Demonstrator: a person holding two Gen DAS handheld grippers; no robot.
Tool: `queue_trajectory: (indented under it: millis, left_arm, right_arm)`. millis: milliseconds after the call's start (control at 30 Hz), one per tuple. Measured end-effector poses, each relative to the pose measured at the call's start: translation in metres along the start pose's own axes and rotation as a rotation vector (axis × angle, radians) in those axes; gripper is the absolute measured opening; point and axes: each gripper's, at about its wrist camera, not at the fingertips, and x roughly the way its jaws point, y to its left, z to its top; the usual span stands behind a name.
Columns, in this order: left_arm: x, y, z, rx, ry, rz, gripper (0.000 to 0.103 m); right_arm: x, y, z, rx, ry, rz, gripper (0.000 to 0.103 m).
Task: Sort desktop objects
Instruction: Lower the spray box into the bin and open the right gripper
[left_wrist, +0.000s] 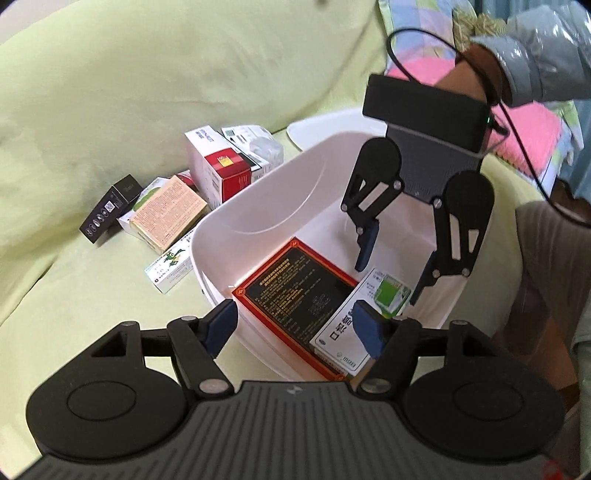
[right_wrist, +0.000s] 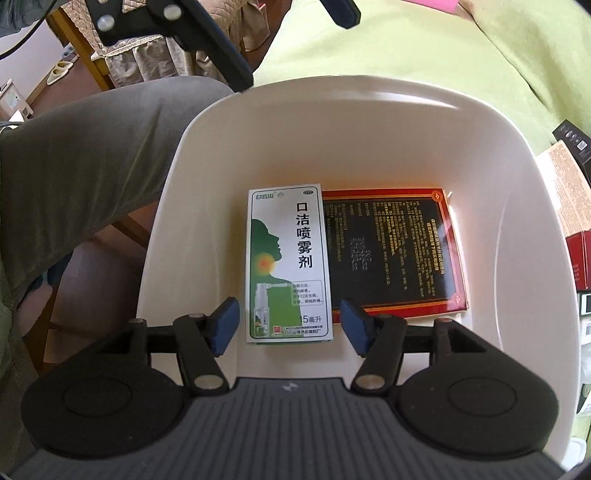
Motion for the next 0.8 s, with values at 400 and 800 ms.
queue_trajectory:
  millis: [400, 800]
  left_arm:
    - [0.001, 0.001, -0.006, -0.029, 0.001, 0.000, 0.070]
    - [0.001, 0.001, -0.007, -0.042, 0.006, 0.006, 0.070]
  right_arm:
    - [0.007, 0.005, 0.010, -0.040, 0.000, 0.018, 0.051]
    - [-0.005, -0.010, 0.006, 0.089, -0.061, 0.082, 0.043]
